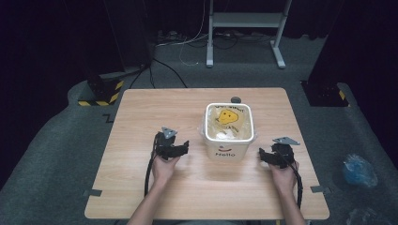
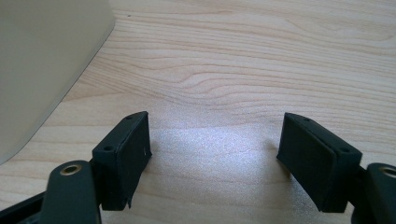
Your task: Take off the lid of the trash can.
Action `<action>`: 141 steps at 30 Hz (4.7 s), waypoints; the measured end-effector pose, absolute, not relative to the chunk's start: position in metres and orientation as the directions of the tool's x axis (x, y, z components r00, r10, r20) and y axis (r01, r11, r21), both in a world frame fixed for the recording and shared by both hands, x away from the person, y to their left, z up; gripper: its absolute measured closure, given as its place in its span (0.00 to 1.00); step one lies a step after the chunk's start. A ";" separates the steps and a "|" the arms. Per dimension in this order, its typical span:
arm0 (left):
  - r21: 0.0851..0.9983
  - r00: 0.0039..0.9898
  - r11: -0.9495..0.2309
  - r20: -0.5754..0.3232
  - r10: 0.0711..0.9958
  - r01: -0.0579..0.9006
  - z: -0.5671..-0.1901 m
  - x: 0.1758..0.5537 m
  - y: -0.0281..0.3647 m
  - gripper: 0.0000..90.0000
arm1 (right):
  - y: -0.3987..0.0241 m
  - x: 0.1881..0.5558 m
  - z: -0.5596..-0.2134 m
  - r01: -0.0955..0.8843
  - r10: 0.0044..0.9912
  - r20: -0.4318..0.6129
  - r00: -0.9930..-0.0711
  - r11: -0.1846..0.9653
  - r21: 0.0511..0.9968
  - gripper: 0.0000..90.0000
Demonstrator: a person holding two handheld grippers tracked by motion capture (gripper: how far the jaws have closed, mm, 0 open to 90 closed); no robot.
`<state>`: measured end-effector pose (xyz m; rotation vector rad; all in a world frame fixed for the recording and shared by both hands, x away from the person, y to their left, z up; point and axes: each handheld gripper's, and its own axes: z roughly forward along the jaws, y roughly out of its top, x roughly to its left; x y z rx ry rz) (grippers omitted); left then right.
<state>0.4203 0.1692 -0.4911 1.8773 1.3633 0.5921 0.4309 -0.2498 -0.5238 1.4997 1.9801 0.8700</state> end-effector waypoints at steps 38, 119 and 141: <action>0.738 0.215 -0.144 -0.001 0.977 0.659 -0.527 0.402 0.240 0.24 | -0.254 0.431 -0.524 0.633 0.945 -0.007 -0.327 0.224 0.741 0.25; 0.738 0.217 -0.147 0.001 0.976 0.659 -0.528 0.402 0.240 0.22 | -0.241 0.414 -0.399 0.499 0.892 0.066 -0.446 0.186 0.846 0.57; 0.737 0.216 -0.147 0.001 0.976 0.660 -0.527 0.402 0.240 0.22 | -0.216 0.430 -0.377 0.478 0.883 0.041 -0.468 0.214 0.852 0.60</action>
